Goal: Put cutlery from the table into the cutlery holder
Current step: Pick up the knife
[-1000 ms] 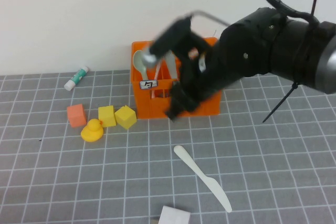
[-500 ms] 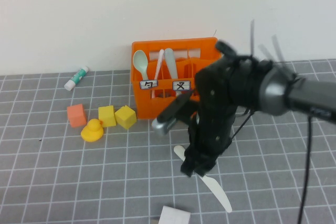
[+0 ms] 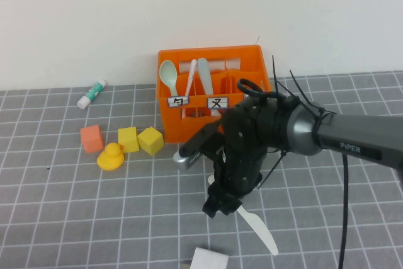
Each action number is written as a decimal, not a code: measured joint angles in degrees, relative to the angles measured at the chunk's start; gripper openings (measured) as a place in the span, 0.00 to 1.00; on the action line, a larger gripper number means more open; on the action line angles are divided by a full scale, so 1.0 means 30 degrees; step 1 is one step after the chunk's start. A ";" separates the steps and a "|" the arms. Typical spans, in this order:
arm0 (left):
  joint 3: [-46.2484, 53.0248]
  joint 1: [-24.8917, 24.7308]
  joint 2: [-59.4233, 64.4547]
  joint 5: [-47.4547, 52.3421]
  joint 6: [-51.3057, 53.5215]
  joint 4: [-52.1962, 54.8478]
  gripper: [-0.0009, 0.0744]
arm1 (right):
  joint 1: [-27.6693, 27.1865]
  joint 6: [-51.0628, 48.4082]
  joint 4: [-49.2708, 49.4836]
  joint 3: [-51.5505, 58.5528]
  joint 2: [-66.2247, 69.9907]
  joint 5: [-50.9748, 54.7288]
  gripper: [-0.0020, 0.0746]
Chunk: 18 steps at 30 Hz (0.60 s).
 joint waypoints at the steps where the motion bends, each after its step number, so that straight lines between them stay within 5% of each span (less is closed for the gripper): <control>1: 0.0000 0.0000 0.0000 0.0000 0.0000 0.0000 0.01 | 0.0000 0.0066 -0.0119 -0.0071 0.0032 0.0000 0.49; 9: 0.0000 0.0000 0.0000 0.0000 0.0000 0.0000 0.01 | 0.0032 0.0371 -0.0430 -0.0482 0.0373 0.0247 0.45; 14: 0.0000 0.0000 0.0000 0.0000 0.0000 0.0000 0.01 | -0.0006 0.0371 -0.0467 -0.0482 0.0373 0.0126 0.24; 18: 0.0000 0.0000 0.0000 0.0000 0.0000 0.0000 0.01 | 0.0030 0.0486 -0.0119 -0.0347 0.0180 -0.0464 0.22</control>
